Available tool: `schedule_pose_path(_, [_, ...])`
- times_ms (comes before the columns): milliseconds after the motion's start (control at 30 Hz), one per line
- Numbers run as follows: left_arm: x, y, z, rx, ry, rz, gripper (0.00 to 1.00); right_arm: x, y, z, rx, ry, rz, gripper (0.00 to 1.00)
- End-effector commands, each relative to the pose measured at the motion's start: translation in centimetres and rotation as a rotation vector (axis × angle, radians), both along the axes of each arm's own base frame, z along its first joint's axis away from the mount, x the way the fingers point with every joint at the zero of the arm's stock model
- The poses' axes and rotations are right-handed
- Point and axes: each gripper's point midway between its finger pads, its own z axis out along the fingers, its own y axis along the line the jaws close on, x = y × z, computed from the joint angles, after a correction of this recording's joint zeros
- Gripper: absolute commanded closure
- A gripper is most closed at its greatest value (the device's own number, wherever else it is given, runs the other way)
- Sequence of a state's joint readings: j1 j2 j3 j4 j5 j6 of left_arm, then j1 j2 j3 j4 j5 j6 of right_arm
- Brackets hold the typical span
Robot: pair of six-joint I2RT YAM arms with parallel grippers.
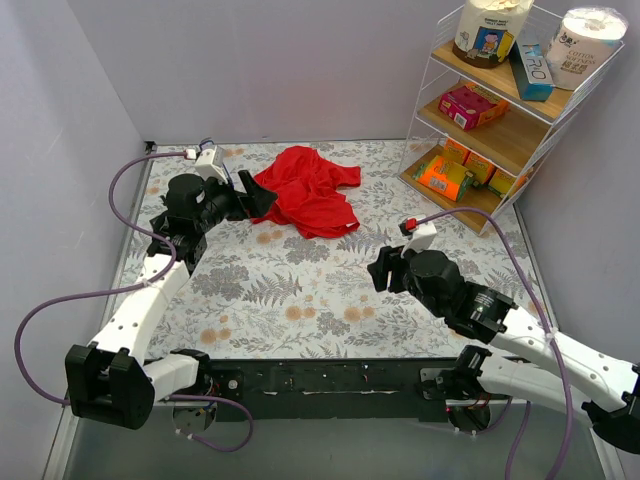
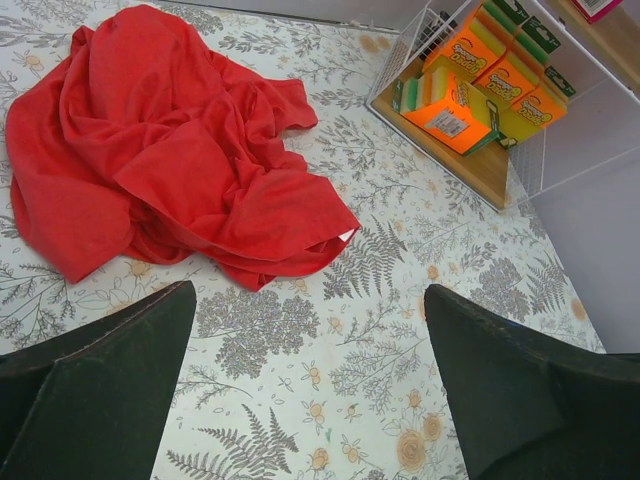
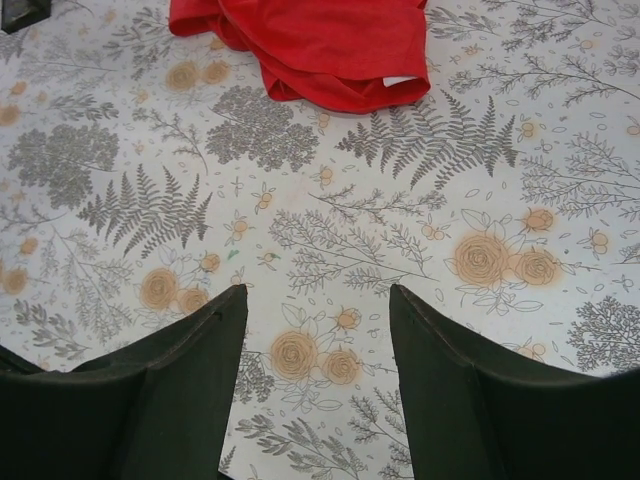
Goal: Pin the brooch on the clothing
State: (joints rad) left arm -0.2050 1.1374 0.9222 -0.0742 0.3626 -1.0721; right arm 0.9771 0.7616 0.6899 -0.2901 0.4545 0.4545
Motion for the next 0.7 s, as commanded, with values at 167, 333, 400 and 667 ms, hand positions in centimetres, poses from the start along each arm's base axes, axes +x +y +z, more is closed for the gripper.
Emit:
schedule_pose_path(167, [-0.8,1.3,2.4,0.037,-0.111,0.044,0.02,3.7,-0.4,3.3,-0.182,-0.173,-0.061,0.3])
schedule_pose_path(333, [-0.9,1.1,2.0,0.059,-0.111,0.021,0.02,7.2,1.3,6.4,-0.228,-0.252,-0.112,0.18])
schedule_pose_path(400, [-1.0,1.2,2.0,0.063,-0.115,0.02,0.02,9.4,1.8,5.9,-0.26,-0.234,-0.124,0.16])
schedule_pose_path(667, [-0.7,1.5,1.1,0.086,-0.107,0.035,0.02,18.5,3.4,1.2,-0.275,0.002,-0.066,0.24])
